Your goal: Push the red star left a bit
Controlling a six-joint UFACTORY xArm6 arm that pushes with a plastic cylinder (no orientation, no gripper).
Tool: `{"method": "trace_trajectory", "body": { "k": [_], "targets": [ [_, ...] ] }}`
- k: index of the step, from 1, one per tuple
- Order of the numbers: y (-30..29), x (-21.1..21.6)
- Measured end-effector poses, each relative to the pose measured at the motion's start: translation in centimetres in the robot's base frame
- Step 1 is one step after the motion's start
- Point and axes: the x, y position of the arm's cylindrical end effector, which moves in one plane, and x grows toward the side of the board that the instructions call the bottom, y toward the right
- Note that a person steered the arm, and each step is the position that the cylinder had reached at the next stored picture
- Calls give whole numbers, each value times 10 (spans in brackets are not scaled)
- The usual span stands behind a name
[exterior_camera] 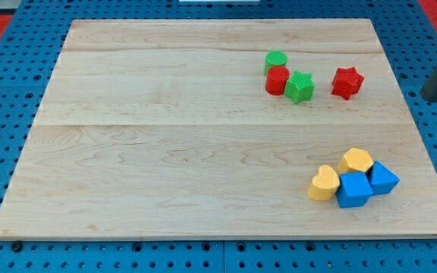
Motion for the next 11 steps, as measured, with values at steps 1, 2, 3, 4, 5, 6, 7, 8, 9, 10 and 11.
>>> {"method": "trace_trajectory", "body": {
  "k": [1,2,3,4,5,6,7,8,9,10,11],
  "targets": [
    [-49,0],
    [-66,-10],
    [-59,-42],
    [-69,-51],
    [-69,-49],
    [-37,-49],
    [-24,-27],
    [-42,-11],
    [-90,-12],
    [-130,-16],
    [-118,-34]
  ]
}}
